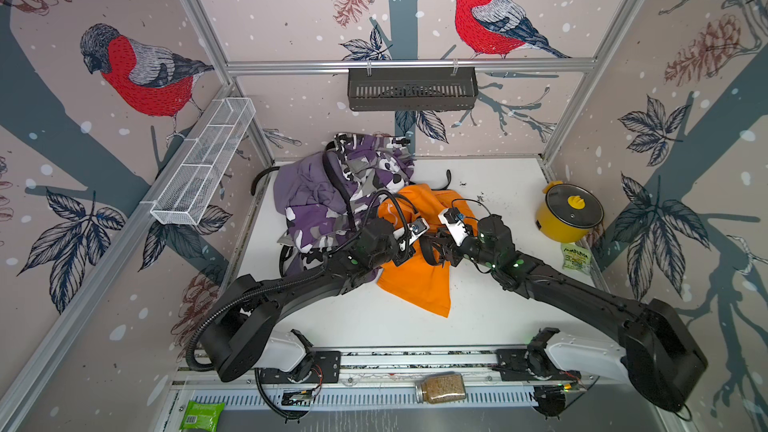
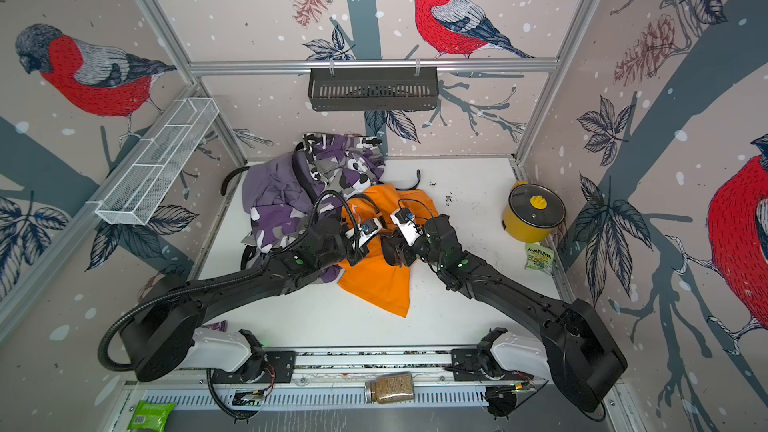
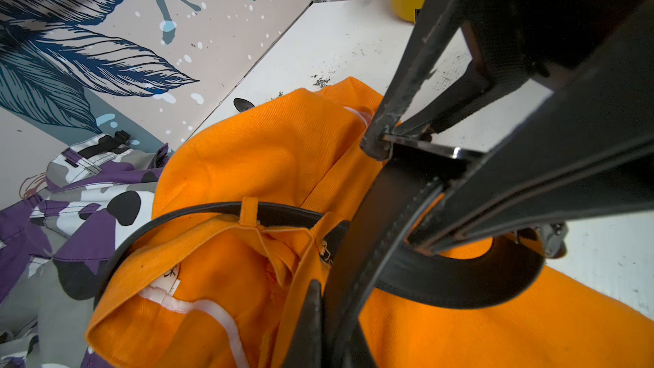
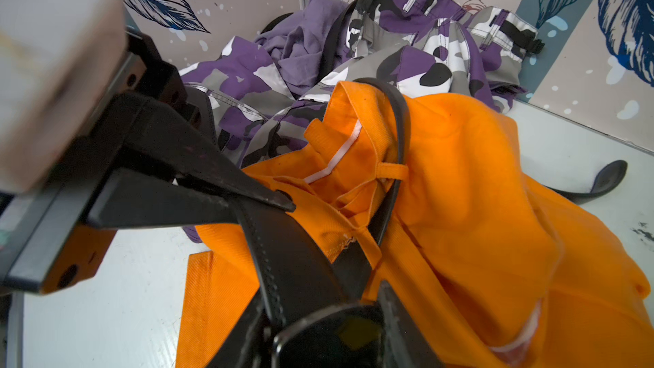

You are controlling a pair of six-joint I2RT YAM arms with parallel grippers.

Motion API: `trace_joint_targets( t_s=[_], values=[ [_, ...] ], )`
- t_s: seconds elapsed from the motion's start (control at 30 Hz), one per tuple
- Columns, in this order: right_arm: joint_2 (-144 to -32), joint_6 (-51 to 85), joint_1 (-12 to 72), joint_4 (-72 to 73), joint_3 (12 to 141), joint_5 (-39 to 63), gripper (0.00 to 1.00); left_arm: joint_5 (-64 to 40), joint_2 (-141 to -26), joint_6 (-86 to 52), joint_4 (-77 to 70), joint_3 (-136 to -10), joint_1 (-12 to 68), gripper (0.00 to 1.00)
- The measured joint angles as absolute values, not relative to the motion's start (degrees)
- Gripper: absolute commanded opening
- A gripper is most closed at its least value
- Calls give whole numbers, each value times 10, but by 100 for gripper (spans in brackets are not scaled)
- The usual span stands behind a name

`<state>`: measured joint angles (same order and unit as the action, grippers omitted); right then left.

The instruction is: Remove the belt from the trousers

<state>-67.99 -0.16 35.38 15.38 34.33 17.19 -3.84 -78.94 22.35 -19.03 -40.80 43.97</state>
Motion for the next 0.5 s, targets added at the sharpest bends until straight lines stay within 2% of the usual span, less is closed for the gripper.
trace_joint_targets(
  t_s=[0.27, 0.5],
  values=[
    [-674, -4, 336, 139, 348, 232, 0, -30, -768, 223, -201, -395, 441, 0],
    [-708, -20, 361, 117, 360, 243, 0, -17, -753, 261, -151, -392, 452, 0]
  ],
)
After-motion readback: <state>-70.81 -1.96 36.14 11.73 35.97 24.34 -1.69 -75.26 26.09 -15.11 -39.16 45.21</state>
